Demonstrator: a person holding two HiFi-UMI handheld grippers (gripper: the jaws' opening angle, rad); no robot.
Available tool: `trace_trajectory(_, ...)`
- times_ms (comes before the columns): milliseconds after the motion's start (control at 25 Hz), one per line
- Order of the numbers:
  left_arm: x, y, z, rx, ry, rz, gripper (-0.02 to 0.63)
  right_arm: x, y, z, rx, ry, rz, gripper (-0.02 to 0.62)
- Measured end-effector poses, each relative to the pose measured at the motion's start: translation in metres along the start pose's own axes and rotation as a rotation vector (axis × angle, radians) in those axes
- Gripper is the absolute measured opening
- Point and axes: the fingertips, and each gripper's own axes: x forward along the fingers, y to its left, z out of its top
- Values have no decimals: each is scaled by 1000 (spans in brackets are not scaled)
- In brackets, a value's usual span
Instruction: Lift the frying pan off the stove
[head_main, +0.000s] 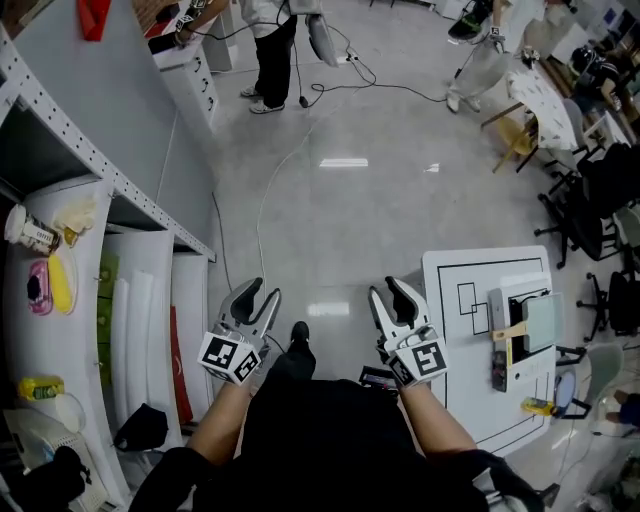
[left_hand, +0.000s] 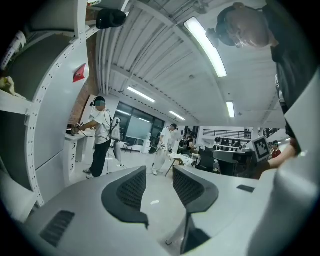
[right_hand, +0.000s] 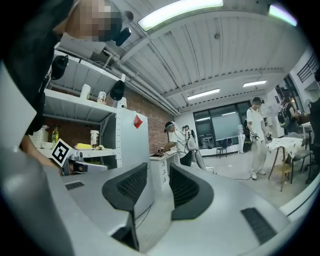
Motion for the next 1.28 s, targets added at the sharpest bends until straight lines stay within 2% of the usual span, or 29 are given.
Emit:
trace_trajectory(200, 43, 27, 17, 2, 10, -65, 164, 23, -20, -1, 19, 13, -68, 155)
trace_trajectory(400, 89, 39, 25, 4, 26, -138, 164, 29, -50, 5, 13, -24, -142, 155)
trace_trajectory(520, 129, 40, 26, 17, 31, -218, 164, 34, -74, 7, 19, -43, -202, 155)
trace_trajectory(600, 158, 30, 20, 26, 42, -301, 164, 28, -89, 4, 20, -49, -261, 155)
trace_trajectory(840, 227, -37, 1, 5, 124, -551, 164, -25, -116, 20, 26, -57, -412, 156)
trace_trajectory(1000, 258, -111, -19, 8, 185, -733, 167, -83, -133, 23, 38, -92, -515, 156)
trace_trajectory(1280, 287, -252, -47, 64, 231, -1017, 169, -191, -177, 13, 112, -159, -681, 158)
